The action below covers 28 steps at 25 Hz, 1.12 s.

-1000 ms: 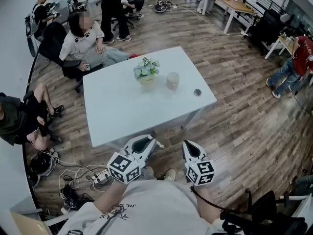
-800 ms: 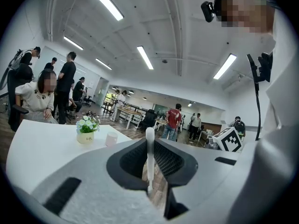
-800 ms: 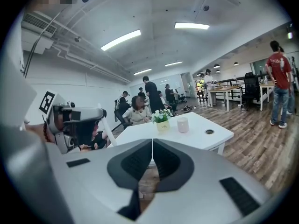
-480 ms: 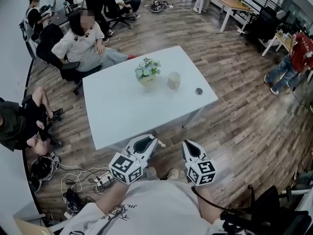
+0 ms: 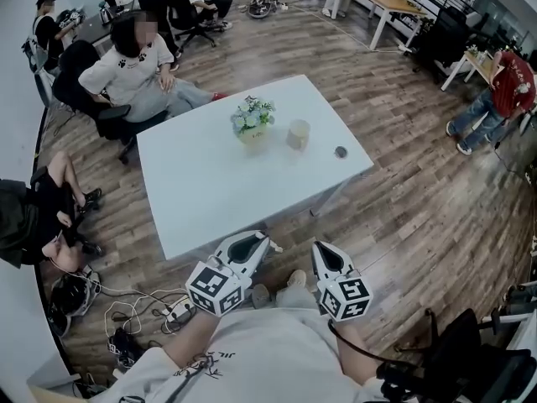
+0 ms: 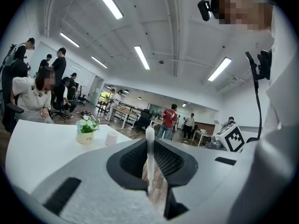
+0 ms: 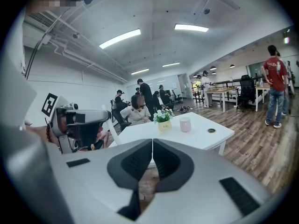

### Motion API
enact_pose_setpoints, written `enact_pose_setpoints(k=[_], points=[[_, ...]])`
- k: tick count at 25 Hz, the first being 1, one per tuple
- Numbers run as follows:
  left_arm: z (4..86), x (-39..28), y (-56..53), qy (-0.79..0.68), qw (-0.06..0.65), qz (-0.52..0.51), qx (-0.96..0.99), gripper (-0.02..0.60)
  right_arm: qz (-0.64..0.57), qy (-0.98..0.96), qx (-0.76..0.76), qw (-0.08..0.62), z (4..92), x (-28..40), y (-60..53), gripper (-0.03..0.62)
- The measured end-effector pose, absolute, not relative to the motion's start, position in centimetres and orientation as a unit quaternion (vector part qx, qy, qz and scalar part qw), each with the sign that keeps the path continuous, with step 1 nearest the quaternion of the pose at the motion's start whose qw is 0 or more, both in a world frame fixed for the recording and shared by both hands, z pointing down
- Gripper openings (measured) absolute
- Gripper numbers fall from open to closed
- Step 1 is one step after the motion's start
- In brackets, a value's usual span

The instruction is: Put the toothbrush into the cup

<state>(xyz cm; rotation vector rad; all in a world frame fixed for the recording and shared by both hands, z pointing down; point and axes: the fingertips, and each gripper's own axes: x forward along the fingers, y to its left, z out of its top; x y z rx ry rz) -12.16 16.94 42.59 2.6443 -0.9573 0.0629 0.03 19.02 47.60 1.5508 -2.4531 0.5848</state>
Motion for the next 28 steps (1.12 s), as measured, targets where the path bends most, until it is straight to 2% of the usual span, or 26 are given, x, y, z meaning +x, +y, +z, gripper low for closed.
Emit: enact_pose_setpoints(k=[13, 28], points=[[43.3, -10.7, 11.0, -0.351, 0.168, 0.026, 0.921, 0.054, 0.2, -0.837, 0.5, 0.093, 48.6, 1.4, 12.5, 0.02], [41.5, -4.4, -3.2, -0.388, 0.15, 0.024, 0.909, 0.054, 0.182, -0.861, 0.466, 0.09, 46.7, 8.3, -2.8, 0.02]])
